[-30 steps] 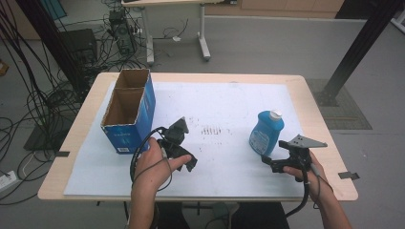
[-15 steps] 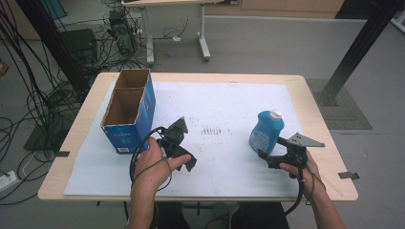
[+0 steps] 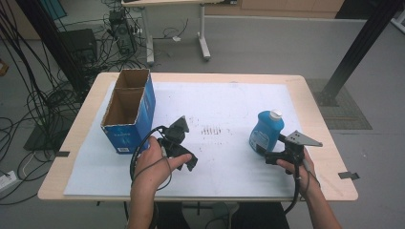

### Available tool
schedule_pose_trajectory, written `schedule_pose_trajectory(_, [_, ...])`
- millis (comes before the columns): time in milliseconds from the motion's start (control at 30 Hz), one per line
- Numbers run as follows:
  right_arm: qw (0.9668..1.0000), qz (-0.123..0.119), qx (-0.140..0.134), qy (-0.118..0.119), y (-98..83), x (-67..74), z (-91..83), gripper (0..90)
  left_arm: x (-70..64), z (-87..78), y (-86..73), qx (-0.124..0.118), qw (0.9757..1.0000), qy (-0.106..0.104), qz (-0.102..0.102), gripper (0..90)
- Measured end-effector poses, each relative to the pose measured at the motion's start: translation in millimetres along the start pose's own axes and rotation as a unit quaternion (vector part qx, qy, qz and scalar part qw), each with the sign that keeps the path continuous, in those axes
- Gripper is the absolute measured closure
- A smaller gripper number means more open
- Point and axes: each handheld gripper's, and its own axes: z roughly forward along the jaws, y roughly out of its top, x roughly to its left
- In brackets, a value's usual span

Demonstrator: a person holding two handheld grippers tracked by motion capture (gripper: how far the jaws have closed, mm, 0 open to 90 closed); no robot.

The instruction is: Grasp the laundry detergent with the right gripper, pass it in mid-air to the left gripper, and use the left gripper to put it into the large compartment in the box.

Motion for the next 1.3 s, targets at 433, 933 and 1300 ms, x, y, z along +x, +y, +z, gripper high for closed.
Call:
schedule_pose_trajectory(433, [0.9998,-0.004,-0.017,-0.001,1.6,-0.7,1.7,3.7,-0.9,-1.0,2.0,0.000,1.0000,0.003,0.001,8.6])
schedule_pose_trajectory(933, [0.9997,-0.003,-0.022,0.000,2.8,0.1,0.4,3.8,-0.1,-0.3,2.7,0.008,0.9999,0.003,-0.011,8.7])
schedule_pose_trajectory(1300, [0.9997,-0.004,-0.024,0.001,4.0,1.1,0.2,3.8,0.5,-2.9,2.8,0.004,0.9999,0.004,-0.014,8.8])
